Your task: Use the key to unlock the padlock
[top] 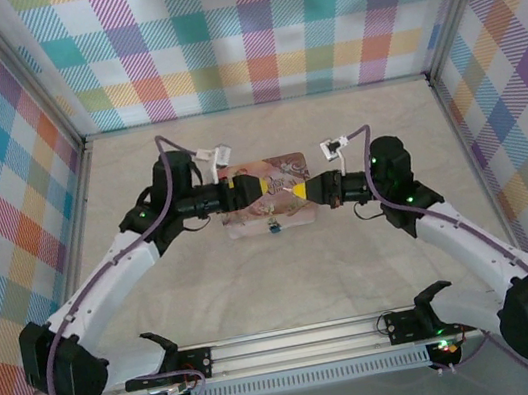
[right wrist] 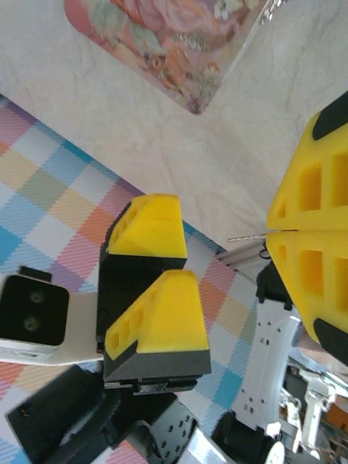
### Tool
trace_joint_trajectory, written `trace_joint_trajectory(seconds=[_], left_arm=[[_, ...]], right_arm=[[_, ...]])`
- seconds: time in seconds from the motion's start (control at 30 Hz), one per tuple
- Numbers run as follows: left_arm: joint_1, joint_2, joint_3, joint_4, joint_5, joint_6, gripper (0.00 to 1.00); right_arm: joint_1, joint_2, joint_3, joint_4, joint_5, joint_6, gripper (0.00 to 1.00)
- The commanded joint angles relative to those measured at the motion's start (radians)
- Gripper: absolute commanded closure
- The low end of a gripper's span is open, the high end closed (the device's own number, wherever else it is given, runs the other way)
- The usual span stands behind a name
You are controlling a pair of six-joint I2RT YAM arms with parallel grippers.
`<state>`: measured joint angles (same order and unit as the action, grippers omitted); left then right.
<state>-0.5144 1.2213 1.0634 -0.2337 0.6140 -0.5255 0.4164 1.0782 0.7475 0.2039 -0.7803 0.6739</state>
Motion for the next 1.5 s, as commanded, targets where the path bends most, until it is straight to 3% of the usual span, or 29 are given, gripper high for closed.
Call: trace_joint_trajectory(seconds=[0.0,0.1,0.17,0.2,0.3,0.47,0.8,1.1,1.23,1.47], left_arm=[[0.011,-0.063,-0.042,-0.028,-0.151,-0.009,0.29],[0.011,-0.09,-0.1,-0.083,-0.257,-0.023,0.12],[0.014,-0.094,-0.139,-0.101,-0.323,-0.033,0.08],[0.015,-0.093,-0.156,-0.114,-0.375,-0.045,0.01],[0.03,-0.066,-0.181,-0.132,-0.489,-0.056,0.0],[0.067,0.043,-0.178,-0.054,-0.555,-0.042,0.0],[0.096,0.361,-0.01,0.076,-0.48,0.004,0.02],[0.096,0.54,0.135,0.139,-0.392,-0.018,0.06],[0.096,0.505,0.117,0.137,-0.416,-0.026,0.02],[0.094,0.28,-0.055,0.137,-0.408,-0.016,0.0]], right_arm=[[-0.024,-0.042,0.002,-0.093,0.092,-0.063,1.0],[-0.044,-0.058,0.006,-0.164,0.183,-0.093,1.0],[-0.05,-0.063,0.019,-0.235,0.258,-0.131,1.0],[-0.048,-0.064,0.027,-0.278,0.301,-0.153,1.0],[-0.049,-0.073,0.036,-0.358,0.414,-0.199,1.0],[-0.048,-0.072,0.02,-0.432,0.577,-0.224,1.0],[-0.049,-0.066,-0.03,-0.431,0.637,-0.232,1.0],[-0.049,-0.035,-0.056,-0.399,0.645,-0.226,1.0],[-0.048,-0.017,-0.052,-0.388,0.648,-0.226,1.0],[-0.053,0.08,0.057,-0.4,0.658,-0.269,1.0]])
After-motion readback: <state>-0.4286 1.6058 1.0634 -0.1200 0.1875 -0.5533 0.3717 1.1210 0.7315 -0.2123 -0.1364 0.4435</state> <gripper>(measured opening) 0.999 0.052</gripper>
